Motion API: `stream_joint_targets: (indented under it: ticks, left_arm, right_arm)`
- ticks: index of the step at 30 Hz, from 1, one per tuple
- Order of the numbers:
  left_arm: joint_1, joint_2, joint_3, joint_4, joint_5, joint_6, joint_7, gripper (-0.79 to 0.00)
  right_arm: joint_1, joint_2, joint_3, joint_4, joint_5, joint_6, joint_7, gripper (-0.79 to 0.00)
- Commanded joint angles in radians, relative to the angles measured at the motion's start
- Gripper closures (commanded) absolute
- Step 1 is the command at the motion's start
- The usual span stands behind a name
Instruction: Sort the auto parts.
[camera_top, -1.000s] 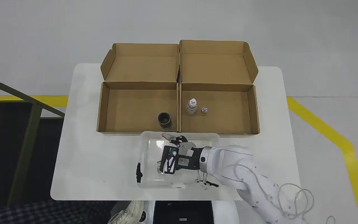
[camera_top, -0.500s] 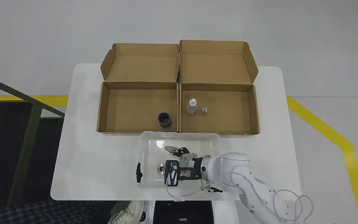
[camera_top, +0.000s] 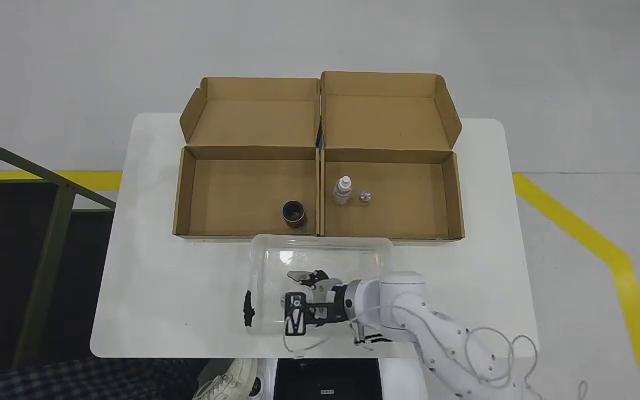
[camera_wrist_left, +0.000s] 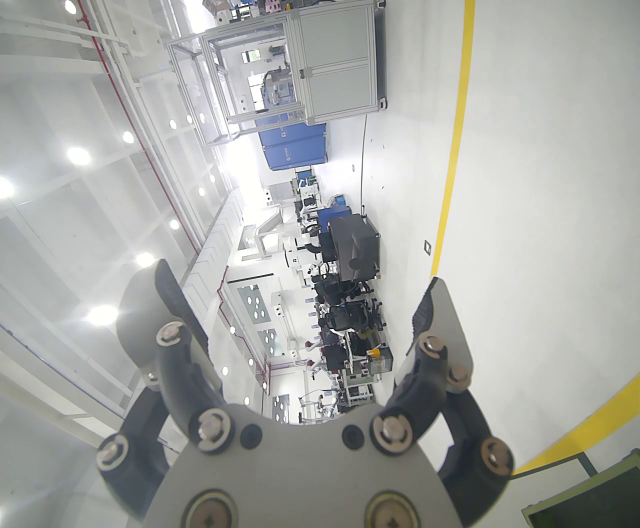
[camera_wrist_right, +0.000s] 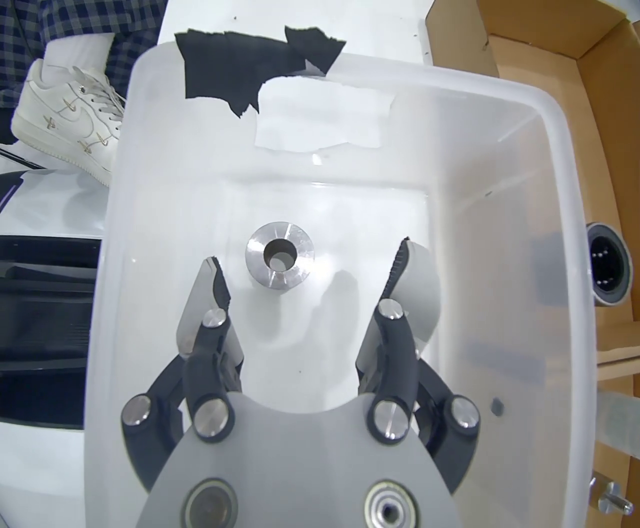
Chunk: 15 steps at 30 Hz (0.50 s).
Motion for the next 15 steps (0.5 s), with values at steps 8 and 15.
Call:
stream_joint_targets:
  ticks: [8, 15]
  left_arm:
    - [0.0, 0.0, 0.0, 0.0, 0.0, 0.0, 0.0, -0.785]
    - [0.0, 0.0, 0.0, 0.0, 0.0, 0.0, 0.0, -0.785]
  right_arm:
    - [0.069, -0.023, -0.064, 0.085, 0.04, 0.01, 0.018, -0.348]
    - [0.09, -0.03, -0.081, 0.102, 0.061, 0.011, 0.045, -0.018]
